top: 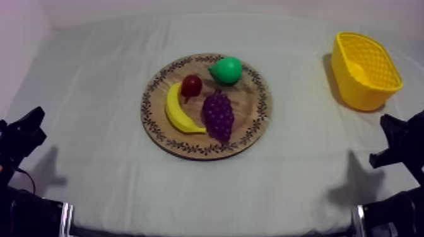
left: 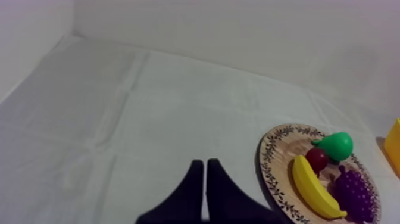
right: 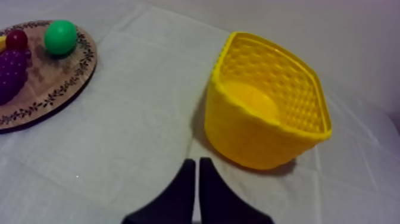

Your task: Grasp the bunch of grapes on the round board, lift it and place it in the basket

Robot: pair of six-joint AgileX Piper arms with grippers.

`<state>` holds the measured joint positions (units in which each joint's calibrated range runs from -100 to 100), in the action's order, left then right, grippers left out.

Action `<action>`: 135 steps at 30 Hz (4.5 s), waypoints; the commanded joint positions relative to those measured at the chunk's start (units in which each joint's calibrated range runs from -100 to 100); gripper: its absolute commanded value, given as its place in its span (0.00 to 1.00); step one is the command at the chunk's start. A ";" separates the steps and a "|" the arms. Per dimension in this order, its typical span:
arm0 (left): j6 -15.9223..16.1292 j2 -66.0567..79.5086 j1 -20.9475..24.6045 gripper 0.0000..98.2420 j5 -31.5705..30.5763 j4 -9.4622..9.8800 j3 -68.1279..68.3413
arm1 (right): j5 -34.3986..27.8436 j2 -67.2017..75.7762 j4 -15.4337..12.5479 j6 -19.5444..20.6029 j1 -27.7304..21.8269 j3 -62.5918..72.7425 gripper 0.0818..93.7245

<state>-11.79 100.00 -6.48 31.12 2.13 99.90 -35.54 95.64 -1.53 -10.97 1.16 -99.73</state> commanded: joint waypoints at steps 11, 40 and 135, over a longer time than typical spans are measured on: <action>-0.01 0.00 0.01 0.00 0.00 0.00 -0.01 | -0.10 0.03 0.02 1.86 -1.08 -0.05 0.01; -0.01 0.00 0.01 0.00 0.00 0.00 -0.01 | 2.43 -1.29 -0.17 0.15 -0.86 1.00 0.00; -0.01 0.00 0.01 0.00 0.00 0.00 -0.01 | -63.50 -117.19 4.38 34.32 32.06 121.12 0.79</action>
<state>-11.80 100.00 -6.48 31.12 2.13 99.90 -99.07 -21.80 2.94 23.31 33.24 21.29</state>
